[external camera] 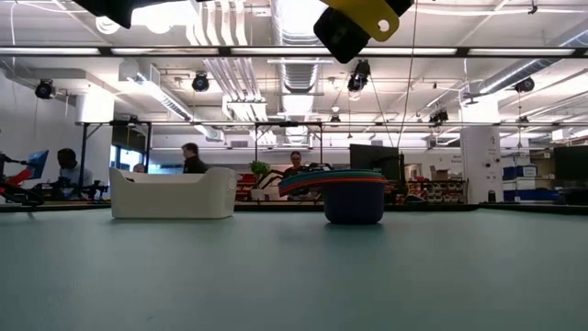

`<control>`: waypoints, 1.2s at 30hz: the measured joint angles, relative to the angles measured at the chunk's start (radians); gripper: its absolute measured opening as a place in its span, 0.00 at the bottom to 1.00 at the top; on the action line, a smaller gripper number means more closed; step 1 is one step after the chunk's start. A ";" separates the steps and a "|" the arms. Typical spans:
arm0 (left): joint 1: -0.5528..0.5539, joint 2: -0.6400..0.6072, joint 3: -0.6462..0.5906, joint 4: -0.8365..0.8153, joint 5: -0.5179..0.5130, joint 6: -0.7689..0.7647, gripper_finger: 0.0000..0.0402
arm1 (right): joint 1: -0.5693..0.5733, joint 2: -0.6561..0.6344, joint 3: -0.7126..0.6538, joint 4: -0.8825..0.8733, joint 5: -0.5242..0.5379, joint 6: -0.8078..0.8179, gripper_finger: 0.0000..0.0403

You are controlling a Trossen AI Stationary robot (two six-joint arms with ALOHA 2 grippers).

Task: Nest measuring cups in basket
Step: Stack the yellow measuring cup on top of the blue measuring cup

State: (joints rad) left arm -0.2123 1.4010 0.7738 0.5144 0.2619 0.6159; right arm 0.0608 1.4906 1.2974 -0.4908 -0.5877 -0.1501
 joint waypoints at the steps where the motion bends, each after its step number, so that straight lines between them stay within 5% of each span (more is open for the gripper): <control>1: 0.000 0.000 0.000 0.000 0.000 0.000 0.02 | 0.000 0.000 0.000 0.000 0.000 0.000 0.39; 22: -0.002 -0.016 0.000 -0.005 -0.030 -0.090 0.01 | -0.069 -0.066 0.000 0.024 0.012 0.072 0.63; 30: -0.017 -0.045 0.000 -0.095 -0.352 -0.145 0.01 | -0.116 -0.160 0.000 0.030 0.054 0.095 0.61; 36: -0.044 -0.031 0.037 -0.197 -0.735 -0.228 0.01 | -0.104 -0.219 0.000 0.030 0.098 0.098 0.59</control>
State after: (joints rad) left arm -0.2561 1.3699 0.8105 0.3178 -0.4727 0.3880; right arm -0.0436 1.2715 1.2972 -0.4608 -0.4896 -0.0518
